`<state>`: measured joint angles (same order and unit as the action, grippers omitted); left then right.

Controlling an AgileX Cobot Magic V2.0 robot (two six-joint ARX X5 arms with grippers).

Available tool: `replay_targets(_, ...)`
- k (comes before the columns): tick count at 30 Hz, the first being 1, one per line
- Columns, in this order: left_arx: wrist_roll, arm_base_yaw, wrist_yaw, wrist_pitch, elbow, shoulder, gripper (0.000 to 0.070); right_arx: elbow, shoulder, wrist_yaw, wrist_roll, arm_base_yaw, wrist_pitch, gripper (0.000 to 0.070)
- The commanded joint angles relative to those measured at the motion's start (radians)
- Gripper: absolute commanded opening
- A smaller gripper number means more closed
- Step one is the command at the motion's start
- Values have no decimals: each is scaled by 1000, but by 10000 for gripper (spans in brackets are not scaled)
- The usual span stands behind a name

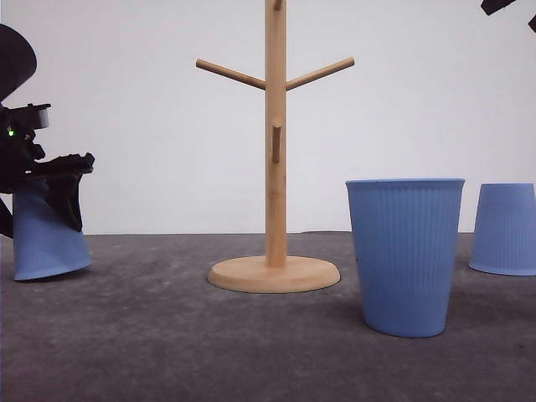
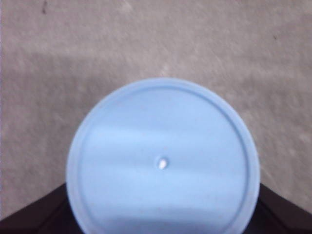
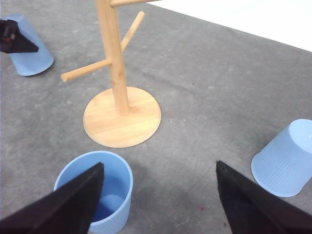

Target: Place three cups

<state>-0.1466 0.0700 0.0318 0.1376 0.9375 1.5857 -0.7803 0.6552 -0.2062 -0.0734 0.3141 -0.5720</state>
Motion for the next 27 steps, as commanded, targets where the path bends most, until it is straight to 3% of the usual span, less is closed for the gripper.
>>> replay_targets(1, -5, 1, 10, 4, 8, -27, 422, -15, 4, 4, 15, 4, 10, 465)
replay_targets(8, -52, 1, 128, 111, 9, -152, 422, -15, 4, 5, 14, 4, 10, 465)
replay_targets(15, -225, -15, 352, 143, 9, -275, 424, -15, 4, 4, 14, 4, 10, 465)
replay_targets(22, -492, -65, 632, 5, 9, -304, 424, -15, 4, 4, 14, 5, 10, 465)
replay_targets(27, -680, -68, 709, -177, 9, -304, 424, -15, 4, 2, 14, 5, 10, 465)
